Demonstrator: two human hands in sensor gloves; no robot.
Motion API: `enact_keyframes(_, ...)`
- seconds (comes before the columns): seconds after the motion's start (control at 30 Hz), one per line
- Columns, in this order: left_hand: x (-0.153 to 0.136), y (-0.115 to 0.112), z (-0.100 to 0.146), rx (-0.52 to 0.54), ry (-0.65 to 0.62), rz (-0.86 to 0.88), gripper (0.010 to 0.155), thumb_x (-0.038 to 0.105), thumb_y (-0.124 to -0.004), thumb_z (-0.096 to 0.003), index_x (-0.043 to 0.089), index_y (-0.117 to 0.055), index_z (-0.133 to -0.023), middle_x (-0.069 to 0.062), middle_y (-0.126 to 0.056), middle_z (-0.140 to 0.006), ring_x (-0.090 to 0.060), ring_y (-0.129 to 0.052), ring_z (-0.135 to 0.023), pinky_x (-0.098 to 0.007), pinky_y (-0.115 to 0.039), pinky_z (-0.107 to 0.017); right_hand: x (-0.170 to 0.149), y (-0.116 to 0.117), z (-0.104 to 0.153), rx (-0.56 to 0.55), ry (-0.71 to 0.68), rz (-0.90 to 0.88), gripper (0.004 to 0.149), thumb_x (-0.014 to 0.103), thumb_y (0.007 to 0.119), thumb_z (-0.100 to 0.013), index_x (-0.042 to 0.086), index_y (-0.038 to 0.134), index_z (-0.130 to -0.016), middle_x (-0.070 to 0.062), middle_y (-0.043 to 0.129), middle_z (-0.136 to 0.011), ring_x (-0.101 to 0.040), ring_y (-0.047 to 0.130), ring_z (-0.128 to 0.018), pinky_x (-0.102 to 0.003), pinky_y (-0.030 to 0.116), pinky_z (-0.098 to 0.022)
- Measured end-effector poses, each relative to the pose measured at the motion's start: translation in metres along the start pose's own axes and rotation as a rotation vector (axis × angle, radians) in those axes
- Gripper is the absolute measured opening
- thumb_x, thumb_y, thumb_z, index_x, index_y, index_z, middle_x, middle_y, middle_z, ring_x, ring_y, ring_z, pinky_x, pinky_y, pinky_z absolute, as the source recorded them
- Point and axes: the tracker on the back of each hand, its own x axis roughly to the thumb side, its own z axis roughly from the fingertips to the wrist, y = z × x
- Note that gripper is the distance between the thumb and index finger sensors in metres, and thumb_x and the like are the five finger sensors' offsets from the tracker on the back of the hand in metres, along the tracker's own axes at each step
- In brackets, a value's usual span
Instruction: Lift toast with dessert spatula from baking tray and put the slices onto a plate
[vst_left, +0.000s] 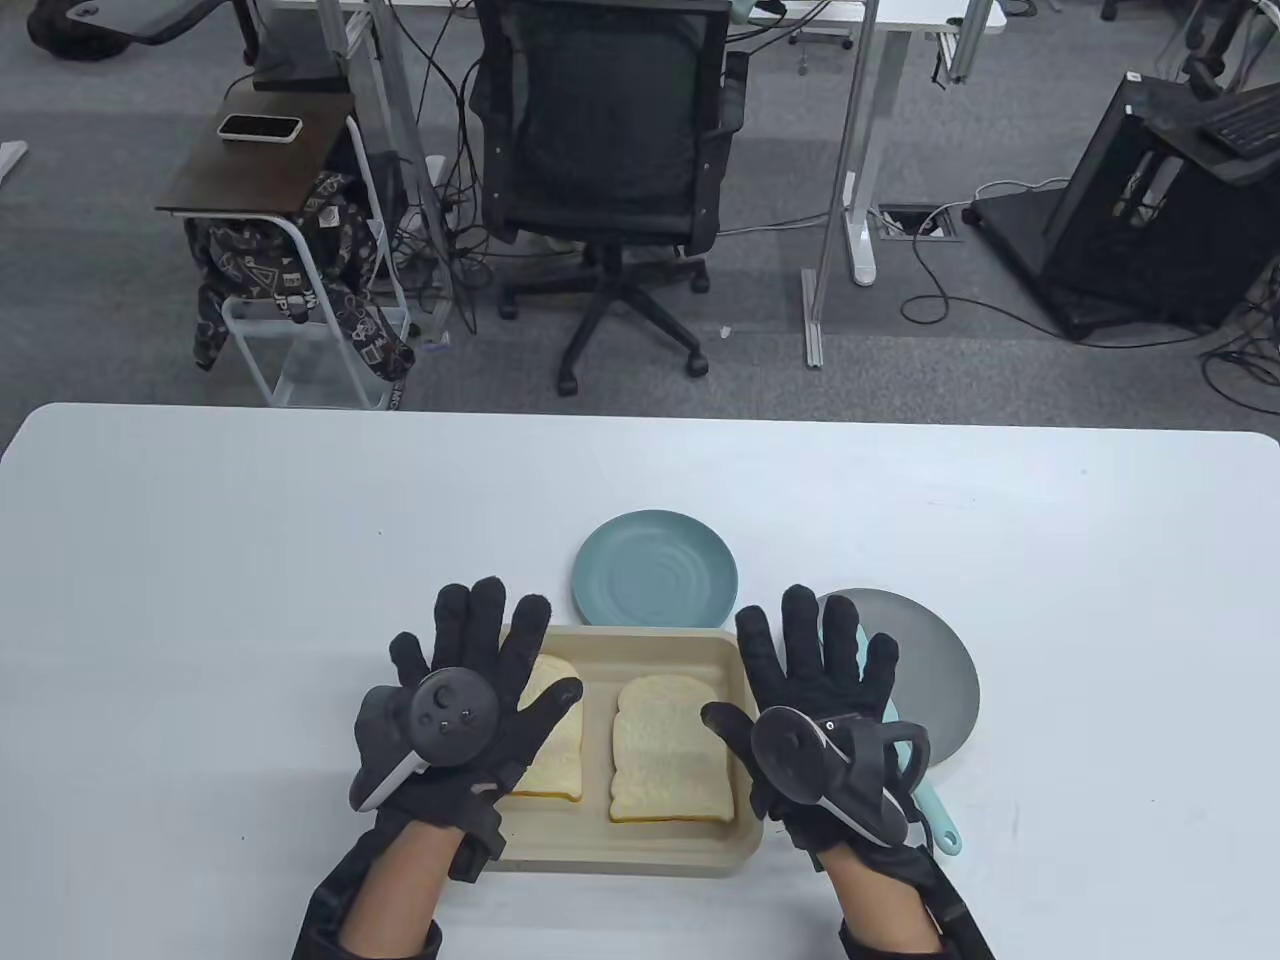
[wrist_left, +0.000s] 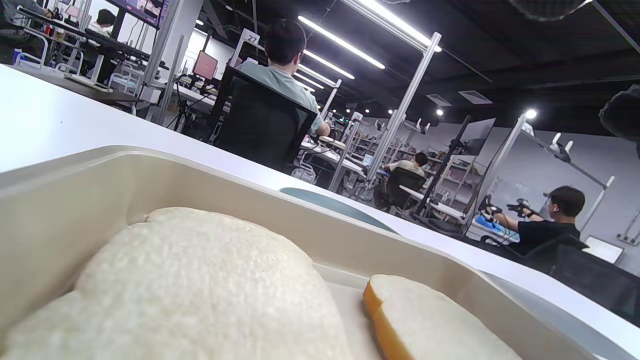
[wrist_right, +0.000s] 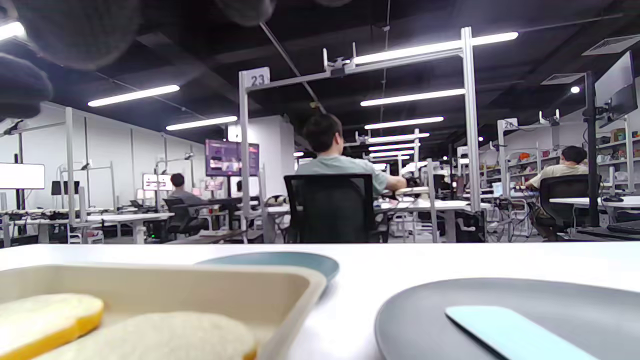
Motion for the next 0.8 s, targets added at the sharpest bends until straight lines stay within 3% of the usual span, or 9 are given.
enact_keyframes(0.23,-0.003,0.005,0.006,0.016,-0.001,0.003,0.080,0.077,-0.055,-0.0542,0.038,-0.029,-0.120,-0.003,-0.010,-0.130,-0.036,-0.003,-0.118,-0.081,-0.009,-0.068,-0.001,0.001,-0.001,0.006,0.004,0.013,0.085,0.068,0.068,-0.040,0.031,0.033,-0.108,-0.014,0.019,-0.117,-0.050,0.021,-0.104,-0.080,0.023,-0.067)
enact_keyframes(0.5,-0.004,0.009,0.010,0.026,-0.002,0.013,0.081,0.077,-0.055,-0.0541,0.038,-0.029,-0.120,-0.003,-0.010,-0.130,-0.037,-0.004,-0.118,-0.081,-0.009,-0.068,-0.033,-0.012,-0.004,0.029,0.137,0.036,0.087,0.065,0.075,-0.039,0.031,0.034,-0.108,-0.015,0.026,-0.117,-0.052,0.033,-0.104,-0.081,0.027,-0.067)
enact_keyframes(0.67,-0.005,0.009,0.010,0.021,-0.002,0.025,0.080,0.077,-0.055,-0.0542,0.038,-0.030,-0.120,-0.003,-0.011,-0.130,-0.037,-0.004,-0.118,-0.081,-0.009,-0.068,-0.066,-0.026,-0.002,0.055,0.261,0.064,0.089,0.061,0.081,-0.038,0.027,0.037,-0.108,-0.019,0.037,-0.115,-0.052,0.054,-0.100,-0.082,0.032,-0.065)
enact_keyframes(0.8,-0.007,0.010,0.011,0.026,0.001,0.028,0.080,0.077,-0.055,-0.0542,0.038,-0.030,-0.120,-0.003,-0.011,-0.130,-0.037,-0.004,-0.118,-0.081,-0.009,-0.068,-0.092,-0.025,-0.001,0.183,0.405,0.077,0.088,0.053,0.087,-0.038,0.022,0.043,-0.107,-0.023,0.048,-0.111,-0.053,0.071,-0.091,-0.083,0.035,-0.063)
